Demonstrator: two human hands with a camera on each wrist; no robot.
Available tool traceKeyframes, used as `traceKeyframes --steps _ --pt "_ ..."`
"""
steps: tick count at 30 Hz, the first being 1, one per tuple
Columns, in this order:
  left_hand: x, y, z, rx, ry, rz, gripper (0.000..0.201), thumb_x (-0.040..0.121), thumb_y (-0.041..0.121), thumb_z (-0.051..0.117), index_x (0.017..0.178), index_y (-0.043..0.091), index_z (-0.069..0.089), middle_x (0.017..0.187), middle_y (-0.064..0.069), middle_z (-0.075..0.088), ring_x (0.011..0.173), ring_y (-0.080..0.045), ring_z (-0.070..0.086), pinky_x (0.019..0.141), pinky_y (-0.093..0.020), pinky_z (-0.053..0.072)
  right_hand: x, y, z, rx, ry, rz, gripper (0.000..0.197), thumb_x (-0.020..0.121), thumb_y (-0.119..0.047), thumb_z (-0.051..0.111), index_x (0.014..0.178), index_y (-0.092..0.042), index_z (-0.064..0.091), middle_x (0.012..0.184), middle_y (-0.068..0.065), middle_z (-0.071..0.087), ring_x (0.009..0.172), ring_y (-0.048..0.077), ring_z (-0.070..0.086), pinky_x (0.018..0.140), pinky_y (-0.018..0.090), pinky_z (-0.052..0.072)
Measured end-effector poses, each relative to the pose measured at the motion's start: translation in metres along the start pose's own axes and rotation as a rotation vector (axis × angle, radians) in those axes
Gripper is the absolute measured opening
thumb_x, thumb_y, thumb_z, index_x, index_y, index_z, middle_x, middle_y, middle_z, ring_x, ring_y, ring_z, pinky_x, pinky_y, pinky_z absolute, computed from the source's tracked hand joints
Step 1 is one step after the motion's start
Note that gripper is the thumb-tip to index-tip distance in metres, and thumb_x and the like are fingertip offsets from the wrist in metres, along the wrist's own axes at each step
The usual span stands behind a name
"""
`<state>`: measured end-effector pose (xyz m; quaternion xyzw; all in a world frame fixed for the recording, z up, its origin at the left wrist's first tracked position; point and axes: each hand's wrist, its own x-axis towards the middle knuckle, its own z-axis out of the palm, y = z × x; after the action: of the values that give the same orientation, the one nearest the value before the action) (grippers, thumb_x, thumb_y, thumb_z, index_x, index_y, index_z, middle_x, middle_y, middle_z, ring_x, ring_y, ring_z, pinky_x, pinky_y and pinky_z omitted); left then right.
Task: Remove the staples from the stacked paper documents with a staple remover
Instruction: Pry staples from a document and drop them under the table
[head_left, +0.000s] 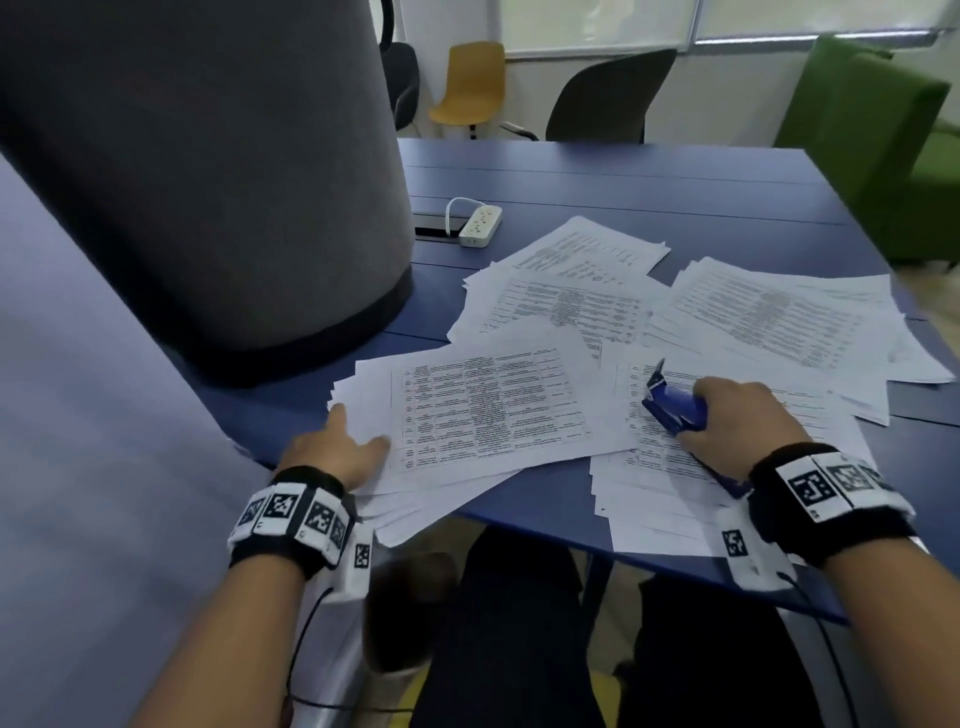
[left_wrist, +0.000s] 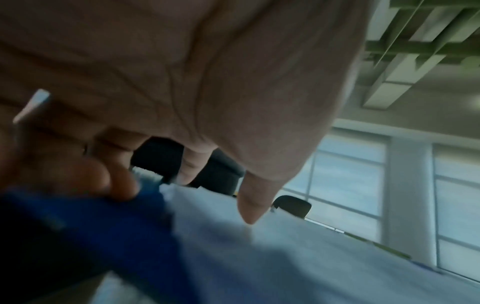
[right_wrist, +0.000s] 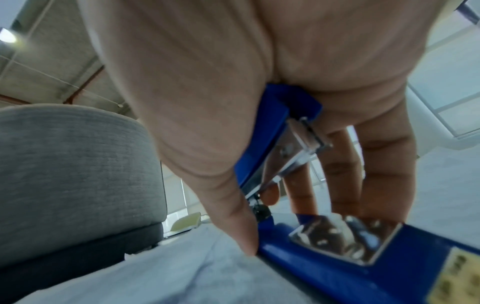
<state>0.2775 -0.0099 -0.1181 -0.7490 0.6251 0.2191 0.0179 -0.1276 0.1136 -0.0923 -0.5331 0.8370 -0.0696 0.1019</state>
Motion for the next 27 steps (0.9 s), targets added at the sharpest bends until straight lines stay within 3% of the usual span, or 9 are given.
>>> traceKeyframes --steps 2,5,9,12,15,17,20,23,27 --pt "-0.009 0.000 0.000 -0.008 -0.015 -0.029 0.096 0.074 0.078 0.050 0.156 0.044 0.013 0.146 -0.013 0.052 0.125 -0.040 0.057 0.103 -0.044 0.050 0.000 -0.001 0.003 -0.023 -0.018 0.023 0.021 0.078 -0.027 0.069 0.082 -0.022 0.048 0.086 0.006 0.057 0.074 0.025 0.054 0.062 0.031 0.042" --pt "-0.019 0.008 0.001 -0.071 -0.063 -0.003 0.102 0.065 0.079 0.057 0.153 0.042 0.019 0.144 -0.007 0.055 0.122 -0.035 0.060 0.102 -0.041 0.052 -0.001 -0.005 0.005 -0.044 -0.018 0.042 0.021 0.077 -0.028 0.068 0.083 -0.023 0.049 0.088 0.006 0.056 0.077 0.028 0.056 0.064 0.032 0.044" --pt "-0.031 0.013 -0.003 -0.186 -0.045 0.045 0.085 0.077 0.042 0.077 0.150 0.029 0.036 0.142 -0.006 0.057 0.127 -0.030 0.056 0.107 -0.037 0.048 -0.002 -0.008 0.005 -0.041 -0.018 0.058 0.021 0.075 -0.031 0.067 0.086 -0.025 0.050 0.090 0.005 0.057 0.081 0.030 0.057 0.071 0.035 0.051" --pt "-0.039 0.015 -0.017 -0.231 0.083 0.090 0.082 0.083 0.013 0.073 0.155 0.024 0.035 0.143 -0.010 0.056 0.133 -0.034 0.050 0.105 -0.034 0.042 -0.002 -0.005 0.004 -0.021 -0.019 0.057 0.022 0.072 -0.033 0.066 0.083 -0.025 0.049 0.090 0.003 0.057 0.082 0.028 0.057 0.073 0.037 0.054" --pt "-0.050 0.027 -0.040 -0.281 0.293 0.264 0.066 0.083 0.004 0.066 0.143 0.024 0.047 0.120 -0.007 0.066 0.116 -0.038 0.058 0.092 -0.034 0.041 -0.004 -0.001 0.001 0.042 -0.010 0.056 0.024 0.072 -0.032 0.068 0.081 -0.024 0.048 0.088 0.004 0.059 0.079 0.027 0.056 0.069 0.034 0.050" --pt "-0.055 0.039 -0.057 -0.350 0.422 0.357 0.063 0.083 0.004 0.066 0.142 0.021 0.054 0.121 -0.006 0.069 0.114 -0.035 0.060 0.095 -0.035 0.043 -0.006 0.004 0.000 0.127 0.028 0.068 0.023 0.077 -0.030 0.069 0.085 -0.021 0.050 0.087 0.006 0.060 0.076 0.026 0.056 0.065 0.033 0.047" --pt "-0.065 0.069 -0.088 -0.527 0.574 0.533 0.037 0.085 0.003 0.065 0.113 0.024 0.075 0.094 0.004 0.076 0.091 -0.017 0.069 0.082 -0.031 0.052 -0.009 0.012 -0.005 0.316 0.110 0.070 0.027 0.084 -0.025 0.071 0.094 -0.016 0.049 0.083 0.006 0.061 0.068 0.021 0.055 0.055 0.029 0.039" --pt "-0.072 0.105 -0.120 -0.684 0.577 0.716 0.026 0.088 0.007 0.067 0.098 0.029 0.077 0.083 0.011 0.075 0.069 -0.004 0.064 0.068 -0.023 0.052 -0.011 0.014 -0.022 0.559 0.188 0.010 0.036 0.086 -0.019 0.072 0.107 -0.020 0.043 0.086 -0.001 0.062 0.067 0.020 0.061 0.051 0.027 0.041" --pt "-0.070 0.159 -0.161 -0.752 0.500 0.898 0.023 0.090 0.005 0.068 0.098 0.024 0.077 0.082 0.011 0.073 0.067 0.005 0.063 0.067 -0.019 0.056 -0.013 0.010 -0.054 0.822 0.260 -0.110 0.045 0.094 -0.014 0.066 0.124 -0.033 0.038 0.098 -0.003 0.062 0.078 0.018 0.063 0.063 0.028 0.047"
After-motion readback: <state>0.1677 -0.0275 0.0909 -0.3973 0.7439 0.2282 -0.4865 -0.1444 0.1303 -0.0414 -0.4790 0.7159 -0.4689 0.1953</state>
